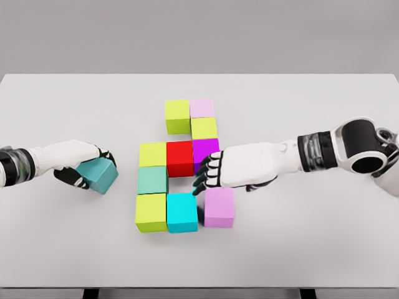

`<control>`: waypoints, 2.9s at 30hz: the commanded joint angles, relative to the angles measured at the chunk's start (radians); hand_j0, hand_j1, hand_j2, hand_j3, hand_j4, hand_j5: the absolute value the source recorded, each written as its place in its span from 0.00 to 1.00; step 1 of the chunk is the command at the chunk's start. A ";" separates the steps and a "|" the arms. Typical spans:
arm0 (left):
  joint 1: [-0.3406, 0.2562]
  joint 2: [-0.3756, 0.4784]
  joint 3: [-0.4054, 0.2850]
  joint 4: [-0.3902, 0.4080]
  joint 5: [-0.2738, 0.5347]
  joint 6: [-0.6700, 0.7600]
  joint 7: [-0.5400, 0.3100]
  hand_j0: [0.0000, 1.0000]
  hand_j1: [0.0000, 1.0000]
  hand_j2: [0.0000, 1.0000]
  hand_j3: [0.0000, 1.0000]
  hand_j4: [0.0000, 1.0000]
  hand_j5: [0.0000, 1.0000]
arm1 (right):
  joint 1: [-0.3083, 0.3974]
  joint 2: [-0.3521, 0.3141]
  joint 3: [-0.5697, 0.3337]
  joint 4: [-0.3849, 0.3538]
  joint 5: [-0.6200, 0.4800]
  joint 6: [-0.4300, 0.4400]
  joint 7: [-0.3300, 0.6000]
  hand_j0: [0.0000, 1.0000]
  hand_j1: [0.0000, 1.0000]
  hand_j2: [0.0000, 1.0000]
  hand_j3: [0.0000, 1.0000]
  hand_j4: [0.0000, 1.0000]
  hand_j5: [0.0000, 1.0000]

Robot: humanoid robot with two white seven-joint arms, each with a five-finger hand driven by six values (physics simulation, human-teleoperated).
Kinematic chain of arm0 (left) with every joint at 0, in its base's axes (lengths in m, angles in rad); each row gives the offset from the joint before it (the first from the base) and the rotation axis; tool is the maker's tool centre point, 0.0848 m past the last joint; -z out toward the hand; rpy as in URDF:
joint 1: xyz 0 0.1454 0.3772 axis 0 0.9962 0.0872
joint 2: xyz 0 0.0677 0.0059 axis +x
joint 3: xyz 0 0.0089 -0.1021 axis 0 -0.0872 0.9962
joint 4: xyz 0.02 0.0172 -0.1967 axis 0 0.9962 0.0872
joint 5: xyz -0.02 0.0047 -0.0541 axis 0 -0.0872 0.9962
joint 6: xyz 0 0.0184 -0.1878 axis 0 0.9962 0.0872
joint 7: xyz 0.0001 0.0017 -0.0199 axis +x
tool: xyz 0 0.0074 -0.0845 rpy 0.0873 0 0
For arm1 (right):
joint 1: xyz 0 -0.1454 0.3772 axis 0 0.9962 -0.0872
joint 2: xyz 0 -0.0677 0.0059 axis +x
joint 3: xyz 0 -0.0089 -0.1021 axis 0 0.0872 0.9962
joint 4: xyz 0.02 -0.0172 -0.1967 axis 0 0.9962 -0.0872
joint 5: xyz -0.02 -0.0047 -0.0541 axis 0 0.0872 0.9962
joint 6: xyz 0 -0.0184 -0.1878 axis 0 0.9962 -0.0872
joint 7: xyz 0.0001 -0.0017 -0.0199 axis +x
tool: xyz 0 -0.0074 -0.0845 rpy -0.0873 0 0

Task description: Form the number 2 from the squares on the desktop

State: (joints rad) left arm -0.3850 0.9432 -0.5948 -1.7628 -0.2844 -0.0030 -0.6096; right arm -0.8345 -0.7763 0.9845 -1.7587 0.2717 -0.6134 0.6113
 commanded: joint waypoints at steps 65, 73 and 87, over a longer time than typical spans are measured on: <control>-0.316 -0.549 0.003 0.359 -0.246 0.587 -0.001 0.25 0.25 0.25 0.25 0.25 0.25 | 0.028 -0.133 0.066 -0.001 0.109 0.003 0.000 1.00 1.00 1.00 1.00 1.00 1.00; -0.325 -0.598 0.003 0.393 -0.306 0.614 -0.001 0.26 0.26 0.26 0.26 0.26 0.26 | 0.021 -0.126 0.077 -0.001 0.109 0.003 0.000 1.00 1.00 1.00 1.00 1.00 1.00; -0.310 -0.644 0.003 0.379 -0.461 0.614 -0.001 0.26 0.26 0.26 0.26 0.26 0.26 | 0.011 -0.126 0.079 0.001 0.109 0.003 0.000 1.00 1.00 1.00 1.00 1.00 1.00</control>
State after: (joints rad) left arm -0.6949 0.3013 -0.5923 -1.3800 -0.7282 0.6135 -0.6125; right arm -0.8222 -0.9012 1.0635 -1.7578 0.3851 -0.6131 0.6112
